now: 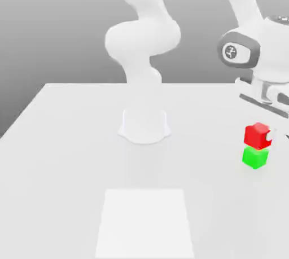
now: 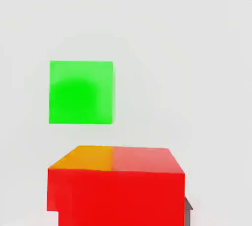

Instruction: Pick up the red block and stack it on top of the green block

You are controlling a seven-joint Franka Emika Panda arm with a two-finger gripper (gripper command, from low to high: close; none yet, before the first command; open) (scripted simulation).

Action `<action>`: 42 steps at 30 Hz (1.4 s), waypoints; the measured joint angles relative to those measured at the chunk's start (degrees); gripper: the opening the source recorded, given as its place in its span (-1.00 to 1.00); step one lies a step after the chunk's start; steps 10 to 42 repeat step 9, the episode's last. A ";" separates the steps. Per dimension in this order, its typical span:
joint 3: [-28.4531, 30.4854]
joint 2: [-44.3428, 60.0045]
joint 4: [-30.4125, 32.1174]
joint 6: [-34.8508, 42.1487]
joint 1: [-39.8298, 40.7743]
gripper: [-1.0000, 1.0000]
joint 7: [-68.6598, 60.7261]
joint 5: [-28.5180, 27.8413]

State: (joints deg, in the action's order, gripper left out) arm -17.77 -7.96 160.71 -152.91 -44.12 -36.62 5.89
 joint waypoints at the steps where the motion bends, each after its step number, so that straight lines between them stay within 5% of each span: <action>1: -0.63 0.89 0.14 -1.03 -0.60 -1.00 -0.73 -0.64; 6: -0.07 10.36 -0.05 -9.90 -0.46 -1.00 4.02 -8.97; 7: 0.68 12.35 -0.16 -11.65 -0.70 1.00 5.63 -11.24; 42: 0.68 12.35 -0.16 -11.64 -0.69 1.00 5.63 -11.24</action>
